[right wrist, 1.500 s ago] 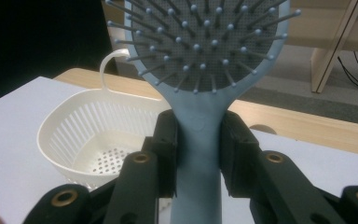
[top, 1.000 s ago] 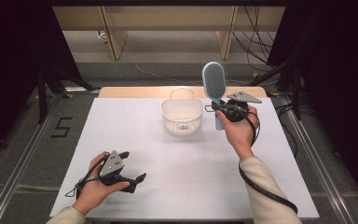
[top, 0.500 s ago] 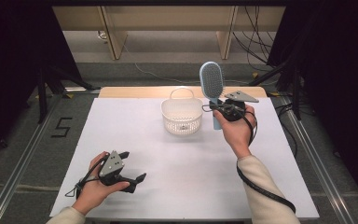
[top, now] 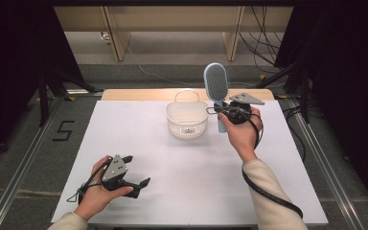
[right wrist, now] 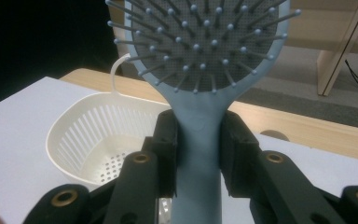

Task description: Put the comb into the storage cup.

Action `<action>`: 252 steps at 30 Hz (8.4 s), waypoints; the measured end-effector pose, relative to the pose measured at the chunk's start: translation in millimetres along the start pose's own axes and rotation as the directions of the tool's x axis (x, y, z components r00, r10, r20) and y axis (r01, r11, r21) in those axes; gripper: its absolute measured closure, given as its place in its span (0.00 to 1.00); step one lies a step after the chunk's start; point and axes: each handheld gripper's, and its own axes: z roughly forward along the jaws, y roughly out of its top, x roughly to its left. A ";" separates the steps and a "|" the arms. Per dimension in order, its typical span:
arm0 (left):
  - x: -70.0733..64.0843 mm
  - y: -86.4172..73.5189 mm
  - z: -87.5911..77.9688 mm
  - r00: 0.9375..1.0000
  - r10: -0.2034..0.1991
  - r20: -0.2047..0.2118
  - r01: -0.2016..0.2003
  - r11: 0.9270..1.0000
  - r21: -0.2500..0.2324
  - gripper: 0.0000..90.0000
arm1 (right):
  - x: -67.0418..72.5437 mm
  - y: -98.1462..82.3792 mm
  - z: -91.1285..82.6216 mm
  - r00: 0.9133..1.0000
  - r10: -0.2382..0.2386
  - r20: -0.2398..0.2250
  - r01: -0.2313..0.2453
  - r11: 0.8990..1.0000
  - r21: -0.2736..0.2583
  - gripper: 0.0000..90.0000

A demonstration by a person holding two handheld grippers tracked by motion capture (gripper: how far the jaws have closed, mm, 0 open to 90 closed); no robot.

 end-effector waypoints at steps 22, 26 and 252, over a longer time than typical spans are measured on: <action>-0.1 0.0 -0.1 1.000 -0.001 -0.001 0.001 1.000 -0.001 0.01 | 5.6 2.5 4.8 1.000 -0.004 -0.009 0.004 1.000 -0.006 0.79; 0.0 0.0 -0.1 1.000 -0.002 0.000 0.002 1.000 -0.002 0.01 | 6.9 2.2 6.1 1.000 -0.005 -0.011 0.005 1.000 -0.004 0.79; -0.9 1.0 0.8 1.000 0.003 0.010 -0.003 1.000 -0.006 0.01 | 53.0 47.5 76.6 0.994 -0.092 -0.058 0.091 0.996 -0.023 0.79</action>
